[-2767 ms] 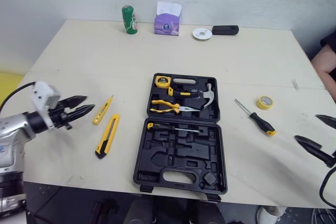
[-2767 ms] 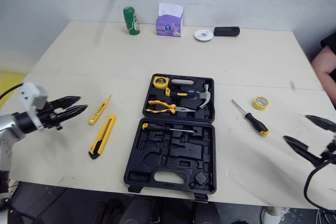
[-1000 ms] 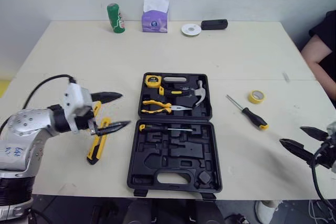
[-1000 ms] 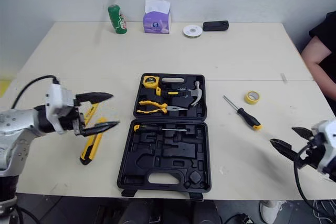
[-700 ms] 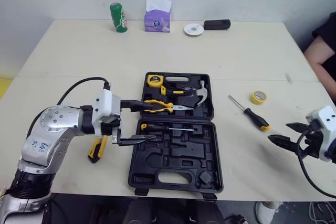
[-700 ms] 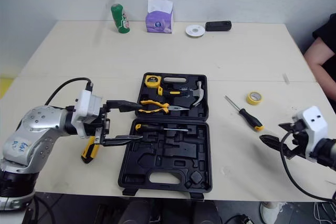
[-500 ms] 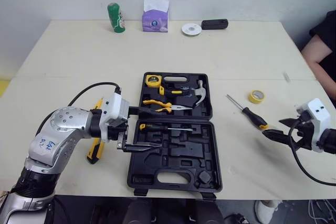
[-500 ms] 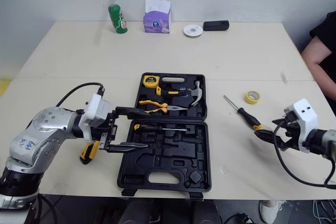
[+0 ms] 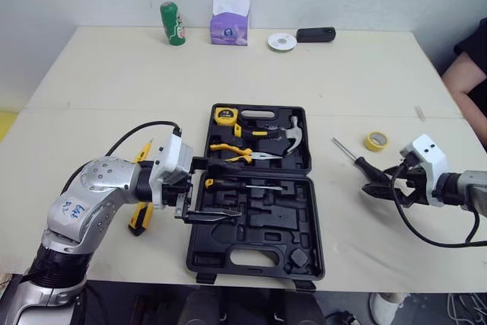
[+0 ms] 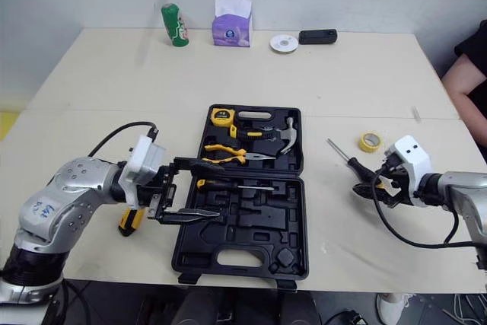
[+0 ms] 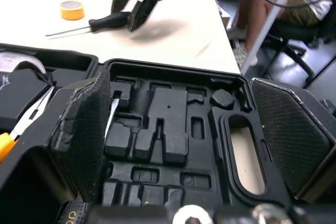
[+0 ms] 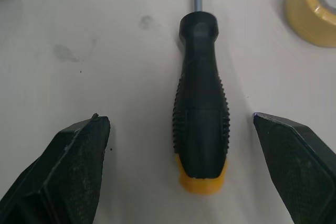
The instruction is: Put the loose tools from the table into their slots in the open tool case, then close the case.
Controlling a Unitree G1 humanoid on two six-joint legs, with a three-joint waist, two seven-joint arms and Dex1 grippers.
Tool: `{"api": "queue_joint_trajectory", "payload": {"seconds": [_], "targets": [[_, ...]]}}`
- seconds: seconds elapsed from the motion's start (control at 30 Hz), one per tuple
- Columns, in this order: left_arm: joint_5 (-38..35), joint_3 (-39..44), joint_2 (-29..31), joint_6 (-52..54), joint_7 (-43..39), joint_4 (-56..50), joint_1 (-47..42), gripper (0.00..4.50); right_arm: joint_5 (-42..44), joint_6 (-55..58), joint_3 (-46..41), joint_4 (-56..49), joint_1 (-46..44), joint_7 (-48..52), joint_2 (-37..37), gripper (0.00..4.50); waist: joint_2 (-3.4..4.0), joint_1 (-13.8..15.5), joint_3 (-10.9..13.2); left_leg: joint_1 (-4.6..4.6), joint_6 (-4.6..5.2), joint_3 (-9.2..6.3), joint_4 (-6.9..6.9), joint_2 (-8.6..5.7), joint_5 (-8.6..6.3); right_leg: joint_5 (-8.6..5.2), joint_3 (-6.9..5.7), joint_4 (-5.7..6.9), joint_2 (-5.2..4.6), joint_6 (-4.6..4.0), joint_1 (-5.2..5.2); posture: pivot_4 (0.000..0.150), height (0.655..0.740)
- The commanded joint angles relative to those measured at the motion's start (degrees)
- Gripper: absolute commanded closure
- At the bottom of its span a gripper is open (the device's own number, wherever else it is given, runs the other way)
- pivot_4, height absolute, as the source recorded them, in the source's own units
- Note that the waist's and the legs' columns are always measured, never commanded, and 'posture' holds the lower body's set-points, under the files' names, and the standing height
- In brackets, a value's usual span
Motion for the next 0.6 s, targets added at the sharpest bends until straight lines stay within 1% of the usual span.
{"api": "queue_joint_trajectory", "payload": {"seconds": [0.03, 0.2, 0.23, 0.27, 0.37, 0.4, 0.43, 0.47, 0.6], "targets": [[-0.44, 1.37, 0.31, -1.04, 0.16, -1.81, -0.76, 0.01, -0.90, -0.83, -0.34, 0.45, -1.11, 0.53, 0.70, 0.00, 0.00, 0.00, 0.00, 0.00, 0.00, 0.00, 0.02, -0.01, 0.00, 0.00, 0.00, -0.01, 0.00, 0.00, 0.00, 0.150, 0.7400], [0.62, 0.82, 1.07, -1.54, -0.43, -1.27, -0.64, 0.01, -2.68, -1.41, 0.82, 1.98, -2.36, 1.63, 1.04, 0.00, 0.00, -0.04, 0.00, 0.01, 0.00, -0.01, 0.04, -0.01, 0.00, 0.00, 0.00, -0.01, 0.01, 0.00, 0.00, 0.150, 0.7400], [0.52, 0.93, 1.19, -1.49, -0.43, -1.49, -0.40, 0.00, -3.13, -1.75, 1.01, 2.37, -2.55, 1.77, 1.19, 0.54, 0.00, -0.04, 0.00, 0.01, 0.00, -0.01, 0.04, 0.00, 0.00, 0.00, -0.01, 0.00, 0.01, 0.00, 0.00, 0.150, 0.7400], [0.43, 1.02, 1.27, -1.42, -0.40, -1.68, -0.19, 0.00, -3.53, -2.25, 1.23, 2.88, -2.75, 1.92, 1.39, 0.80, 0.00, -0.05, 0.00, 0.01, 0.00, -0.01, 0.04, 0.00, 0.00, 0.00, -0.01, 0.00, 0.01, 0.00, 0.00, 0.150, 0.7400], [0.36, 1.11, 1.47, -1.28, -0.07, -2.07, 0.24, 0.00, -4.62, -3.58, 1.79, 4.18, -3.02, 2.34, 1.81, 2.17, 0.00, -0.04, 0.00, 0.01, 0.00, -0.02, 0.03, 0.00, 0.00, 0.00, -0.02, 0.01, 0.01, 0.00, 0.00, 0.150, 0.7400], [0.65, 1.31, 1.44, -1.43, 0.50, -2.11, 0.42, 0.00, -4.99, -4.22, 1.82, 4.47, -2.89, 2.43, 2.01, 2.86, 0.00, -0.05, 0.00, 0.01, 0.00, -0.02, 0.04, 0.00, 0.00, 0.00, -0.02, 0.01, 0.01, 0.00, 0.01, 0.150, 0.7400], [0.79, 1.51, 1.30, -1.51, 1.06, -2.13, 0.51, 0.00, -5.27, -4.67, 1.78, 4.81, -2.82, 2.47, 2.18, 3.25, 0.00, -0.05, 0.00, 0.01, 0.00, -0.02, 0.04, 0.00, 0.00, 0.00, -0.02, 0.01, 0.01, 0.00, 0.01, 0.150, 0.7400], [0.78, 1.69, 1.19, -1.53, 1.46, -2.09, 0.54, 0.00, -5.49, -5.17, 1.62, 5.13, -2.78, 2.41, 2.38, 3.52, 0.00, -0.05, 0.00, 0.01, 0.00, -0.02, 0.04, 0.00, 0.00, 0.00, -0.02, 0.01, 0.01, 0.00, 0.02, 0.150, 0.7400], [0.26, 2.36, 0.93, -3.01, 1.20, -1.84, 0.43, 0.00, -6.09, -8.49, 0.53, 6.16, -2.61, 1.72, 3.23, 3.52, -0.01, -0.22, 0.00, 0.02, 0.00, -0.02, 0.05, 0.00, 0.00, 0.00, -0.02, 0.00, 0.02, 0.00, 0.02, 0.150, 0.7400]]}}
